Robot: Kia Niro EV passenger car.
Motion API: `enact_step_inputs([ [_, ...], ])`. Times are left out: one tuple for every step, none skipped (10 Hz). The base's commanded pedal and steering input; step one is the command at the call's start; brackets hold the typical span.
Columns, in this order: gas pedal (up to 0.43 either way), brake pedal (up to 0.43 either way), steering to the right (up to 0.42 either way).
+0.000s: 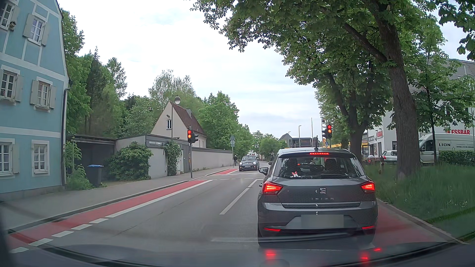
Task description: Follow the waypoints while adhering to traffic rules and regulations
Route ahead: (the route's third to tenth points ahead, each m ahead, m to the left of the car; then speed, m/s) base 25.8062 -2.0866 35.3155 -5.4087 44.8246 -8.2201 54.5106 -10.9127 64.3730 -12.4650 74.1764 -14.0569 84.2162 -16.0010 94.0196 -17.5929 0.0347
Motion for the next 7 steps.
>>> enact_step_inputs([
  [0.0, 0.232, 0.192],
  [0.0, 0.226, 0.192],
  [0.0, 0.232, 0.192],
  [0.0, 0.232, 0.191],
  [0.0, 0.232, 0.191],
  [0.0, 0.232, 0.191],
  [0.0, 0.232, 0.19],
])
